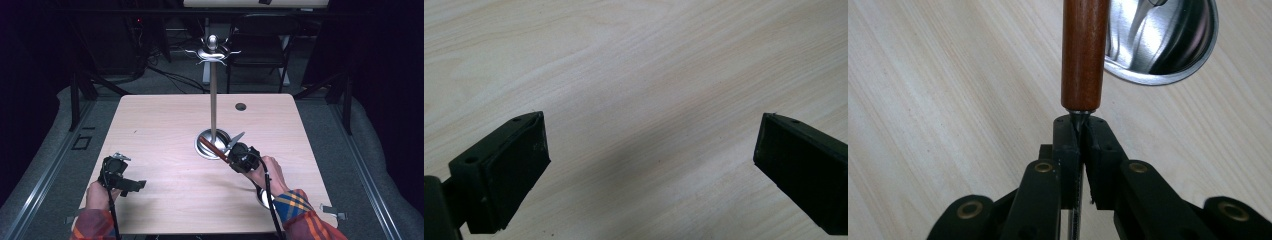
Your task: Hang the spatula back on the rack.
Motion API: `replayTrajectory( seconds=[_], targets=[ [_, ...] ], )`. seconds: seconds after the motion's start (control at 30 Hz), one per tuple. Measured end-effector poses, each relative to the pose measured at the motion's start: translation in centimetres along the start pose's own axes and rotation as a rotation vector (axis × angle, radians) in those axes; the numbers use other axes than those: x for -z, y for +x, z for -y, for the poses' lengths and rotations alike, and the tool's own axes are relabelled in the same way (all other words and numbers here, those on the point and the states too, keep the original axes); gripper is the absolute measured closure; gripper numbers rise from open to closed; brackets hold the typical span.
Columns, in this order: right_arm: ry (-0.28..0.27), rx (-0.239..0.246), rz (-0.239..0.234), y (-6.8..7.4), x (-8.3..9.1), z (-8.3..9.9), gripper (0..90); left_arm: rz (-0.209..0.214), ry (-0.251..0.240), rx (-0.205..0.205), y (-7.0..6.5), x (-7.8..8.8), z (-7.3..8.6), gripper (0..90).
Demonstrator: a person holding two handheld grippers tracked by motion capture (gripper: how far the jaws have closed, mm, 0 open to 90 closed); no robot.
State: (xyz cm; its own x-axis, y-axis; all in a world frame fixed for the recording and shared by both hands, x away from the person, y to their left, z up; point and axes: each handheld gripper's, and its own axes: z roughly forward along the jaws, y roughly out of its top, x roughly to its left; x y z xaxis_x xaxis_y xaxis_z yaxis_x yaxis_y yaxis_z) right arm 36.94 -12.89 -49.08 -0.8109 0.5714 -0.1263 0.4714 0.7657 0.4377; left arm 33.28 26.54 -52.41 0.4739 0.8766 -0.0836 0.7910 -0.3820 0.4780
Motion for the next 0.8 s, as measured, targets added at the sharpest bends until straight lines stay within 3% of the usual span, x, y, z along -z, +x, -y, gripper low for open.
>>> replayTrajectory(
  seconds=[0.27, 0.47, 0.5, 0.8],
  targets=[
    [-0.032, -0.005, 0.000, -0.4, 0.6, 0.2, 84.0, 0.003, 0.001, -0.001, 0.0, 0.0, 0.0, 1.1],
    [-0.066, -0.036, -0.007, -0.7, 1.2, 0.4, 84.0, 0.002, 0.003, -0.002, 0.0, 0.0, 0.0, 1.2],
    [-0.044, -0.037, -0.043, -1.0, 1.5, 0.4, 84.0, 0.002, 0.003, -0.003, 0.0, 0.0, 0.0, 1.2],
    [-0.074, -0.065, 0.045, -1.5, 2.6, 0.8, 84.0, 0.001, 0.003, -0.003, 0.0, 0.0, 0.0, 1.3]
  ],
)
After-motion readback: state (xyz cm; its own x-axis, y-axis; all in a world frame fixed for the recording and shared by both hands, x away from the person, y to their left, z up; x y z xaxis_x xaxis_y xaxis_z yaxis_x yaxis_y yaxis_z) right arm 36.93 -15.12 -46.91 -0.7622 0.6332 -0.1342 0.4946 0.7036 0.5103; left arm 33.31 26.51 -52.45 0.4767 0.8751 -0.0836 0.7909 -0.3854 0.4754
